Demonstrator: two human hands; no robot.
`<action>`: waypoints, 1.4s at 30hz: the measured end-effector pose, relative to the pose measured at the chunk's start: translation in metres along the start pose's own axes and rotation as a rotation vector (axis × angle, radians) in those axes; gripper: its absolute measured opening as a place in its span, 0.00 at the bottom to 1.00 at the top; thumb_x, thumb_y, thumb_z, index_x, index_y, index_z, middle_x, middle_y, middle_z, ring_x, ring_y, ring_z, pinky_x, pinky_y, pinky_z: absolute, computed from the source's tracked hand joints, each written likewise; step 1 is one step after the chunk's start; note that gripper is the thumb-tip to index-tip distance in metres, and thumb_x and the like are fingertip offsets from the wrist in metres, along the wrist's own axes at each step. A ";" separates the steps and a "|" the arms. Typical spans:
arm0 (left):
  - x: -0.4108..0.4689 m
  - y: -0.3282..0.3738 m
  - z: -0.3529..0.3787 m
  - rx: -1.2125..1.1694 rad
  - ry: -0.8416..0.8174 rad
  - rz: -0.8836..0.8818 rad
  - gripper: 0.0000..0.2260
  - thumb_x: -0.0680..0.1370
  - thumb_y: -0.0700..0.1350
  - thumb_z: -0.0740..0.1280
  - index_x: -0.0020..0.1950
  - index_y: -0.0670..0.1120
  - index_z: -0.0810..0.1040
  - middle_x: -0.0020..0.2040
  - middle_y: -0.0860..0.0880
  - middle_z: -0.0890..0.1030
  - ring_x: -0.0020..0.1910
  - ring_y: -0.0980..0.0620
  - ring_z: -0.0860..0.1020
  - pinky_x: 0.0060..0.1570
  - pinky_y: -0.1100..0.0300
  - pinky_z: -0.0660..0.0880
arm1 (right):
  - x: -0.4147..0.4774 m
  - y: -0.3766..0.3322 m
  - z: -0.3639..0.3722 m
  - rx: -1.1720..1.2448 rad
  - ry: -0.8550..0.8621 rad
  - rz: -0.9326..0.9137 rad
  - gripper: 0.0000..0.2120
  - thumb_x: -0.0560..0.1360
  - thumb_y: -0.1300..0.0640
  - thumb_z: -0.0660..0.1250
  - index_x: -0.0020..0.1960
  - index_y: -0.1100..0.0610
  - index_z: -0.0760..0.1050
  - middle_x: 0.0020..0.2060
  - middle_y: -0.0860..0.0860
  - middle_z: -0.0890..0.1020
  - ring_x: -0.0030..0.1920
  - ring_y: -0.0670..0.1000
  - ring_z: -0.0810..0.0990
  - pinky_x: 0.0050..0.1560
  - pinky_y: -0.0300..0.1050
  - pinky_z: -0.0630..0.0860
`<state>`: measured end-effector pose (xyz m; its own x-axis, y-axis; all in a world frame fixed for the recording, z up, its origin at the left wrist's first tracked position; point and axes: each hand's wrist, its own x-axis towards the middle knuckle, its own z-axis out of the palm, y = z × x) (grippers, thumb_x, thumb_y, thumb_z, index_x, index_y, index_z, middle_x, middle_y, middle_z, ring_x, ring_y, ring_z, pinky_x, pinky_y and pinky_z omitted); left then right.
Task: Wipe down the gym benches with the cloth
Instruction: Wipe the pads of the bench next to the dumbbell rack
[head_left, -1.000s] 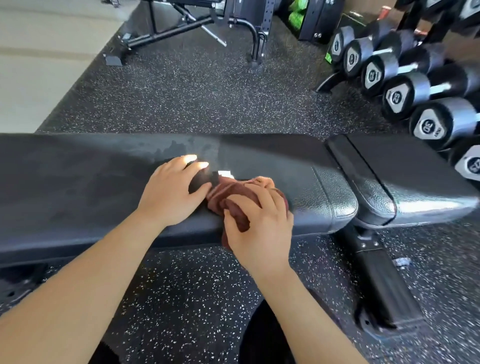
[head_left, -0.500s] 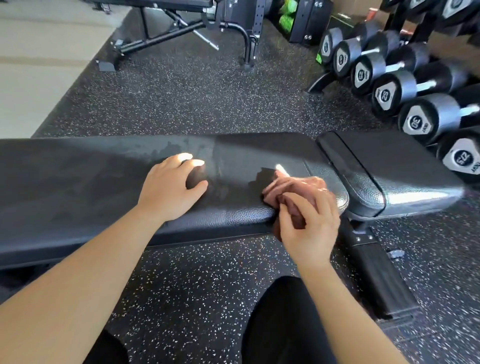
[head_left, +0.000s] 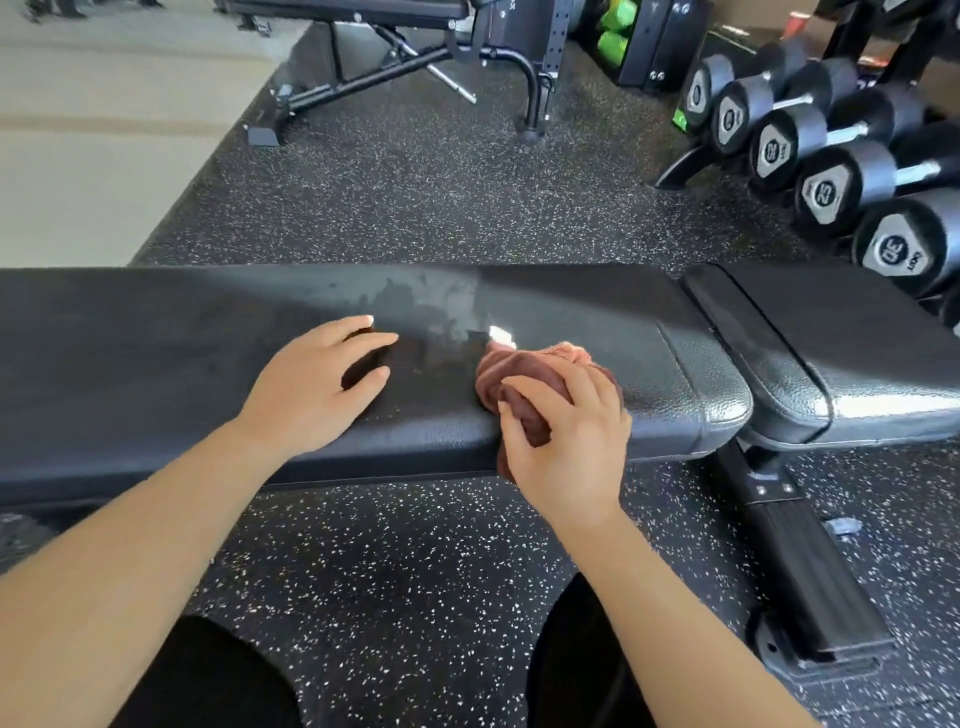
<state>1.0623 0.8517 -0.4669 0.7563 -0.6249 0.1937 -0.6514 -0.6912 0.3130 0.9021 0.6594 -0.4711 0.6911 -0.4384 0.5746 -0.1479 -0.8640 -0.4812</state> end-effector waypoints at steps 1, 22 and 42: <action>0.000 0.001 0.001 -0.015 0.036 -0.014 0.17 0.78 0.54 0.59 0.67 0.59 0.70 0.71 0.56 0.67 0.70 0.54 0.64 0.65 0.55 0.63 | 0.004 -0.005 0.003 -0.014 -0.046 -0.026 0.07 0.70 0.52 0.71 0.47 0.45 0.81 0.55 0.45 0.80 0.58 0.55 0.75 0.52 0.55 0.72; -0.006 0.005 0.002 -0.035 0.077 -0.016 0.17 0.78 0.52 0.59 0.68 0.56 0.71 0.72 0.55 0.67 0.70 0.53 0.64 0.66 0.56 0.62 | 0.013 -0.054 0.029 -0.045 -0.226 0.058 0.06 0.72 0.50 0.67 0.48 0.45 0.80 0.56 0.48 0.78 0.60 0.57 0.71 0.53 0.57 0.69; 0.034 -0.017 -0.005 -0.067 -0.003 -0.074 0.19 0.78 0.52 0.60 0.69 0.50 0.70 0.71 0.49 0.67 0.70 0.48 0.64 0.67 0.55 0.60 | 0.076 -0.055 0.049 -0.016 -0.382 0.148 0.06 0.72 0.47 0.65 0.47 0.43 0.79 0.48 0.48 0.79 0.55 0.57 0.74 0.52 0.54 0.73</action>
<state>1.0995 0.8437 -0.4606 0.8018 -0.5743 0.1653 -0.5882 -0.7098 0.3875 0.9975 0.6857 -0.4339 0.8741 -0.4374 0.2112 -0.2745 -0.8037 -0.5279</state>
